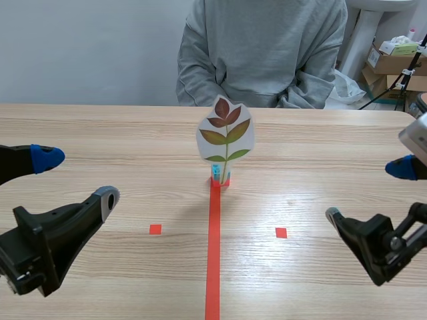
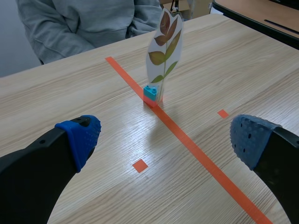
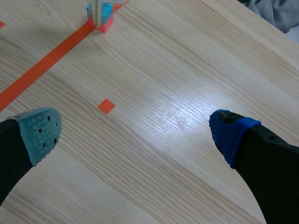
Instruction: Do the leaf sorting experiment
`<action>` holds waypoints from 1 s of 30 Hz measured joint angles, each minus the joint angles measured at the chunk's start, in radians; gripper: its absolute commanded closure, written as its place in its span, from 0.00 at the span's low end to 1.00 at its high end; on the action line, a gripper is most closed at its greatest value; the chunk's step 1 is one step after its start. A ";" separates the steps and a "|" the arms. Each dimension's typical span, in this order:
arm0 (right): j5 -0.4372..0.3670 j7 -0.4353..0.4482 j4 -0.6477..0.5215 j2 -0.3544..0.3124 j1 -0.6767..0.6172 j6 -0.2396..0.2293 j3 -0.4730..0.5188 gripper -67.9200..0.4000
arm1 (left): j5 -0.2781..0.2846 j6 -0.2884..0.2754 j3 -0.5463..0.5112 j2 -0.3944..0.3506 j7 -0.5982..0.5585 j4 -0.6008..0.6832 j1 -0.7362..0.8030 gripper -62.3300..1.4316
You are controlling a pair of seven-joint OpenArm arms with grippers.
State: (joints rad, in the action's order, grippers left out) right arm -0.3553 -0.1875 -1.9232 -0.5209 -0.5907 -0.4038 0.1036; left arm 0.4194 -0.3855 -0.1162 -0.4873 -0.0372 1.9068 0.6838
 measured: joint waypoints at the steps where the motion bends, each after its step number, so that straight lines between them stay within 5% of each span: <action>1: 0.000 -0.018 0.001 0.000 0.028 -0.002 0.000 0.00 | 0.000 0.000 0.000 0.000 0.000 0.000 0.000 0.05; 6: 0.000 -0.077 0.055 0.000 0.220 -0.099 0.000 0.00 | 0.000 0.000 0.000 0.000 0.000 0.000 0.000 0.05; 11: -0.010 -0.085 0.245 -0.002 0.452 -0.204 -0.015 0.00 | 0.000 0.000 0.000 0.008 0.000 0.000 0.000 0.05; 16: -0.006 -0.084 0.509 -0.007 0.706 -0.293 -0.186 0.00 | 0.000 0.000 0.000 0.066 0.000 0.000 0.000 0.05; 23: 0.090 -0.017 0.773 0.084 0.980 -0.307 -0.428 0.00 | -0.003 0.000 0.000 0.105 0.002 0.000 0.000 0.05; 30: 0.202 0.064 0.900 0.213 1.040 -0.307 -0.532 0.00 | -0.003 0.000 0.000 0.105 0.003 0.000 0.000 0.05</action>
State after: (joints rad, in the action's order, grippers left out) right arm -0.1535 -0.1234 -1.0233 -0.3077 0.4488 -0.7113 -0.4286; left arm 0.4160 -0.3855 -0.1162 -0.3824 -0.0345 1.9068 0.6838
